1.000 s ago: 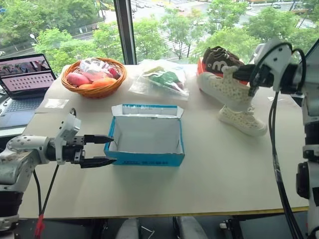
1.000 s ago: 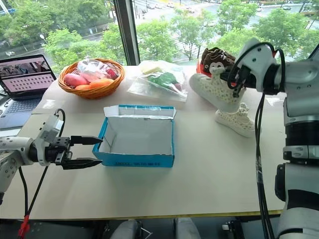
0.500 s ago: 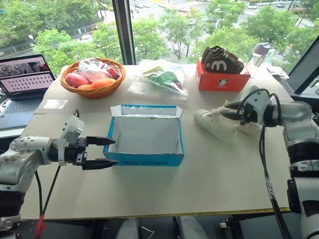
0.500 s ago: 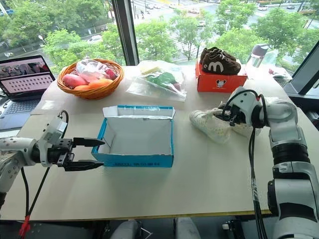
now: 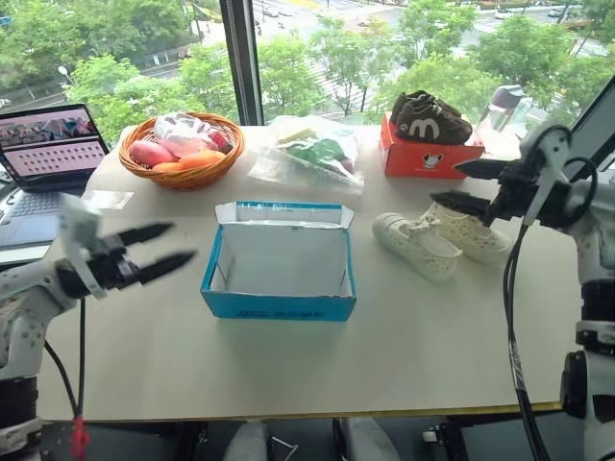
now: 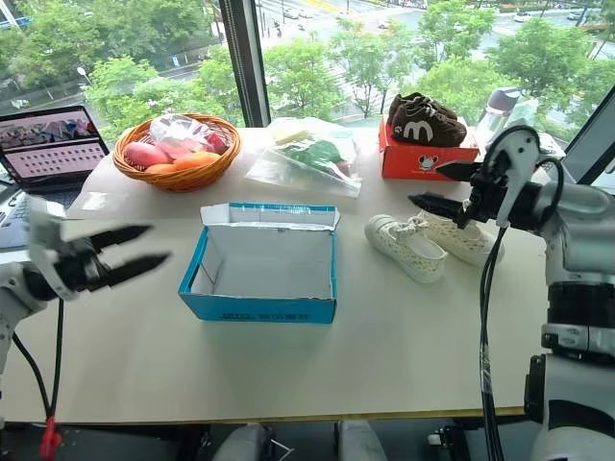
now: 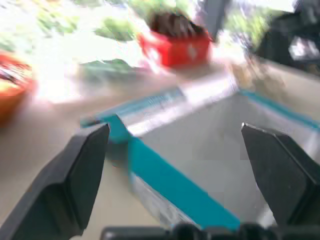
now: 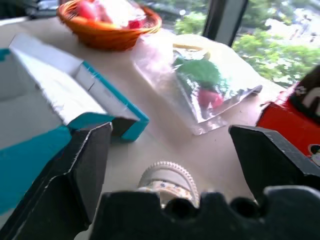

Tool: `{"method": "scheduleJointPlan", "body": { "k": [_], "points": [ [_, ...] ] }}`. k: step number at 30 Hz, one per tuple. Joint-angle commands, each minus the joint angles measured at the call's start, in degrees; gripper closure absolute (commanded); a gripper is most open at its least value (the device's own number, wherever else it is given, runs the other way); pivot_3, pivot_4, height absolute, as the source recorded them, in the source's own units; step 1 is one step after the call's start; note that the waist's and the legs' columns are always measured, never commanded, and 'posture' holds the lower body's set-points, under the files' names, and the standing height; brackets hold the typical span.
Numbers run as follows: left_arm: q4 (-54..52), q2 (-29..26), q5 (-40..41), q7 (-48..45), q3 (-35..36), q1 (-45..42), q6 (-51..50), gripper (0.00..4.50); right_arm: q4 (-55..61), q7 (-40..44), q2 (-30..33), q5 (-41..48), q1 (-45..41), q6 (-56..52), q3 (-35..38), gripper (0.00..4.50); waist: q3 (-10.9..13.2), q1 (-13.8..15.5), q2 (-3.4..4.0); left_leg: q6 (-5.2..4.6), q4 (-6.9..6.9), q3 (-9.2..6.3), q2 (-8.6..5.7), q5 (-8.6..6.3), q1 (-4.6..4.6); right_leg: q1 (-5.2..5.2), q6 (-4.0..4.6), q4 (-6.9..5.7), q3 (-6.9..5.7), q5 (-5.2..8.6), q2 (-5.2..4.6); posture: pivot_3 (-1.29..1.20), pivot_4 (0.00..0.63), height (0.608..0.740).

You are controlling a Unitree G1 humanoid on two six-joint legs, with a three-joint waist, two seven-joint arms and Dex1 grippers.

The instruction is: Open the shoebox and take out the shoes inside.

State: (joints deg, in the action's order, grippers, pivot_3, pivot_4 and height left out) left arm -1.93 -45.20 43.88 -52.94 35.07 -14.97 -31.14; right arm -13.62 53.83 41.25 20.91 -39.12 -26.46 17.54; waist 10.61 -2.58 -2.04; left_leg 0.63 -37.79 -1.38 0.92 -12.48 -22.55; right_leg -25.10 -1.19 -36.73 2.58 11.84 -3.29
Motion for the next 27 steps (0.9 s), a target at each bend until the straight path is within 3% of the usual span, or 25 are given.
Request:
{"method": "scheduleJointPlan", "body": {
  "k": [1,3,6,8,12,16,19,27],
  "points": [
    [-3.7,5.6,-0.9,8.5,4.4,4.5,3.3,0.0,8.5,-11.9,-5.0,4.3,5.6,-3.2,8.2,0.04,0.0,0.1,0.1,0.0,0.01,0.02,-0.07,0.0,0.04,0.05,-0.02,0.04,0.04,-0.01,-0.05,0.0,0.15,0.74],
    [-5.1,8.4,-1.7,12.2,4.8,6.2,4.2,0.0,10.2,-16.7,-6.4,3.8,7.6,-4.3,9.5,0.04,0.0,0.3,0.12,0.0,0.01,0.08,-0.13,0.0,0.09,0.11,-0.07,0.02,0.16,-0.04,-0.16,0.0,0.15,0.74],
    [-5.0,16.9,-10.1,21.8,0.4,9.0,10.5,0.0,15.3,-36.7,-13.0,-9.3,12.9,8.5,10.0,0.04,-0.1,0.6,0.05,0.01,-0.07,0.12,-0.12,0.01,0.09,0.14,-0.18,0.08,0.19,-0.1,-0.13,0.0,0.15,0.74],
    [-7.7,20.1,-13.8,25.5,-2.9,10.7,12.0,0.0,21.0,-41.6,-15.1,-13.5,16.0,12.0,8.7,0.04,-0.1,0.9,0.05,0.02,-0.06,0.12,-0.12,0.0,0.13,0.19,-0.19,0.09,0.19,-0.08,-0.12,0.0,0.15,0.74],
    [-12.3,24.5,-17.3,28.9,-7.3,14.6,14.1,0.0,27.5,-40.3,-18.1,-15.0,24.9,18.1,4.0,0.04,-0.2,1.0,-0.02,0.02,-0.06,0.14,-0.13,0.0,-0.11,-0.02,-0.12,0.12,0.21,-0.14,-0.11,0.0,0.15,0.74],
    [-17.1,27.1,-22.9,31.0,-11.8,21.0,18.7,0.0,29.4,-34.7,-21.7,-11.8,37.6,24.1,0.7,0.04,-0.3,0.8,-0.13,0.02,-0.01,0.14,-0.06,-0.01,0.21,0.32,-0.19,0.17,0.21,-0.08,-0.04,0.0,0.15,0.74],
    [-19.0,28.4,-21.1,32.5,-10.5,22.6,19.1,0.0,28.9,-33.7,-24.0,-11.2,44.0,27.1,-0.5,0.04,-0.3,0.6,-0.11,0.01,0.09,0.13,0.01,-0.03,0.54,0.83,-0.17,0.59,0.12,-0.04,-0.04,0.0,0.15,0.74],
    [-19.3,32.5,-24.2,33.3,-15.7,28.2,22.8,0.0,23.4,-35.8,-27.0,-14.4,48.3,30.4,-3.8,0.04,-0.4,0.0,-0.16,0.03,0.03,0.17,0.01,-0.04,0.58,0.92,0.16,0.73,0.18,0.12,-0.08,0.0,0.15,0.74]
  ]
}}
